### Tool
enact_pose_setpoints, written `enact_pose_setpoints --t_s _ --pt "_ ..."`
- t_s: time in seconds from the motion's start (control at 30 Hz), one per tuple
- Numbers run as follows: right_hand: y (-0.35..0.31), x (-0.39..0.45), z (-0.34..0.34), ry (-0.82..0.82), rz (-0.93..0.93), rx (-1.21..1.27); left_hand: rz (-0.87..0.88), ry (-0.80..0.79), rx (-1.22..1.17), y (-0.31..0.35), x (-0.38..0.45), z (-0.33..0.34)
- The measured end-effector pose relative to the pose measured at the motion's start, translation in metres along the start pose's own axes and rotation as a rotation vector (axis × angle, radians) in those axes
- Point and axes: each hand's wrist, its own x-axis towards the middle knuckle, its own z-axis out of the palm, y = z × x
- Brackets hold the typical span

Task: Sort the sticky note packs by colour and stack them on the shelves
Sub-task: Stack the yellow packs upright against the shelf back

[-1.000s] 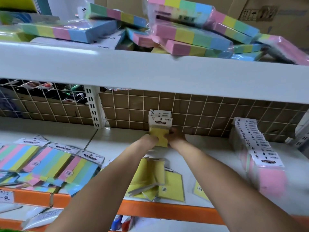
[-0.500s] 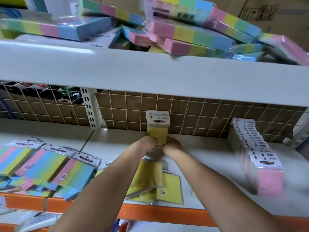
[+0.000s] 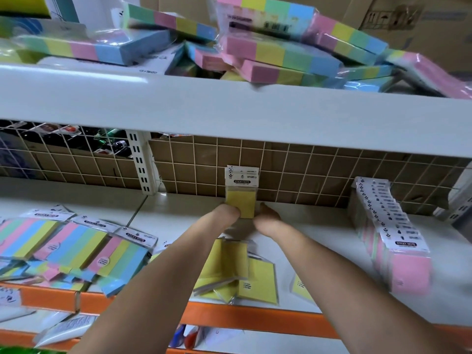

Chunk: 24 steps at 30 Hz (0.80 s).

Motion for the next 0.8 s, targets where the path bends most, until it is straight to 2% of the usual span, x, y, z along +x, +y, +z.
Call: enact_pose_setpoints --t_s 0.2,0.27,0.33,0.47,0.63,0.73,0.8 --pt "0.024 -0.023 -0.042 0.078 -0.012 -0.126 0.068 0.163 0.127 0.01 -0.018 0.012" --pt "0.037 -0.03 -0.06 0.123 -0.004 -0.204 0.131 0.154 0.18 0.015 -0.027 0.021" --pt "0.053 -0.039 -0.077 0.127 0.026 -0.18 0.183 0.082 0.219 0.018 -0.034 0.032" --pt "0.077 -0.064 -0.098 -0.05 0.235 -0.171 0.261 -0.029 0.308 0.021 -0.049 0.058" --pt "0.097 -0.086 -0.102 -0.288 0.474 -0.241 0.235 -0.095 0.404 0.02 -0.066 0.089" --pt "0.107 -0.089 -0.096 -0.385 0.58 -0.22 0.165 -0.191 0.339 0.017 -0.072 0.099" --pt "0.112 -0.086 -0.09 -0.404 0.571 -0.2 0.114 -0.253 0.251 0.014 -0.075 0.101"
